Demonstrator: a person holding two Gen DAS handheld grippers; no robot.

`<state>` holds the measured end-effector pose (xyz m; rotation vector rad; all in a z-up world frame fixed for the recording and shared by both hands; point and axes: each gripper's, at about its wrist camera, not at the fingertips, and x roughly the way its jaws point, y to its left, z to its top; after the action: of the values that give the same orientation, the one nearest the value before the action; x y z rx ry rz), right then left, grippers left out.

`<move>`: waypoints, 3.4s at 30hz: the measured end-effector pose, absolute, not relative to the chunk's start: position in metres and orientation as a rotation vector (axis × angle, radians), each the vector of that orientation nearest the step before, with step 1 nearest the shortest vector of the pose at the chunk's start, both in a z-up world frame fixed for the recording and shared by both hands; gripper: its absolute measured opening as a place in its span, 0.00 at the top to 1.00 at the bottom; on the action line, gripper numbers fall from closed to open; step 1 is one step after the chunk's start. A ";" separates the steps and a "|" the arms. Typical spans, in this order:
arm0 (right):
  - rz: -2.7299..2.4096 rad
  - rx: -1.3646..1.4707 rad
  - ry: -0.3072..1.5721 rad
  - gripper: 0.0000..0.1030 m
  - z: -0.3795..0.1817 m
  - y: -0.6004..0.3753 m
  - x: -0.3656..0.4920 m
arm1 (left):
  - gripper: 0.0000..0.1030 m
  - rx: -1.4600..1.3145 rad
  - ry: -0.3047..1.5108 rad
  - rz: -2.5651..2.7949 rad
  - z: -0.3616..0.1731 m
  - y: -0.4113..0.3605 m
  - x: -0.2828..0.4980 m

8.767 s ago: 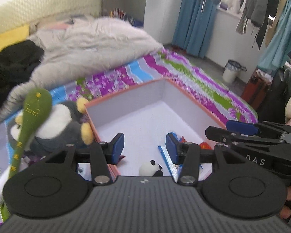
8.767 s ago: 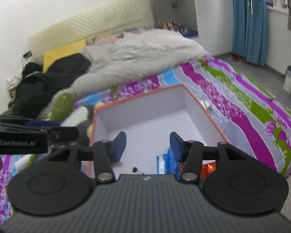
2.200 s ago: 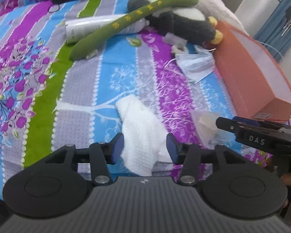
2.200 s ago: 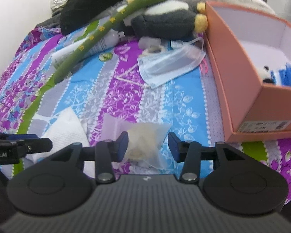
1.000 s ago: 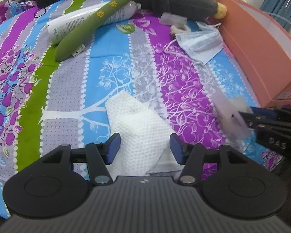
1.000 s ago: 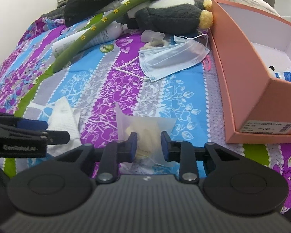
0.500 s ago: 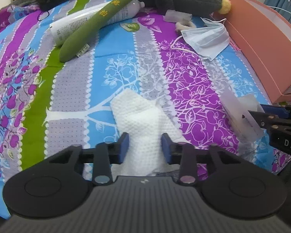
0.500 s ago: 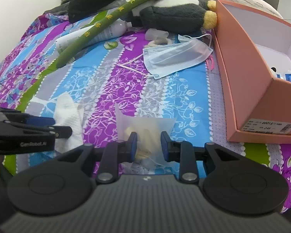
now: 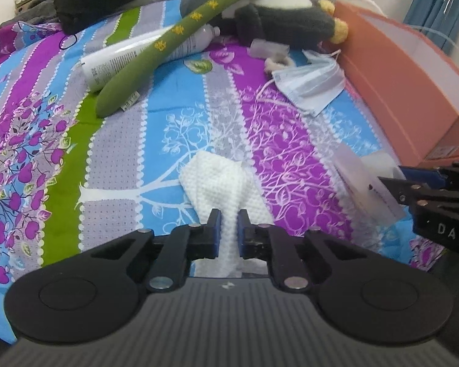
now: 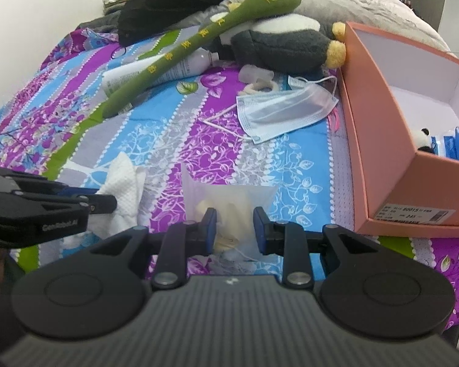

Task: Organize soft objects
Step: 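Lift the white wipe with the left gripper while the right lifts the plastic bag, then carry the wipe with the left gripper while the right carries the bag over the pink box, then open both grippers to drop the wipe and plastic bag into the pink box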

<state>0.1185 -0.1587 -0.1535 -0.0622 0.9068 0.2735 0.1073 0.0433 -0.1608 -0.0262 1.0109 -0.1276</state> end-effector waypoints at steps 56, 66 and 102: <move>-0.051 0.022 0.544 0.71 0.039 -0.325 0.183 | 0.87 -0.069 0.818 -0.533 0.037 -0.166 0.272; -0.105 0.117 0.755 0.71 -0.012 -0.375 0.235 | 0.87 0.014 1.001 -0.538 -0.015 -0.226 0.337; -0.154 0.203 0.941 0.64 -0.093 -0.428 0.274 | 0.69 0.094 1.135 -0.536 -0.060 -0.267 0.381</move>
<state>0.2737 -0.4279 -0.0931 0.2034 0.9407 -0.1537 0.3809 -0.2674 -0.0597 0.0936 1.1354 -0.5358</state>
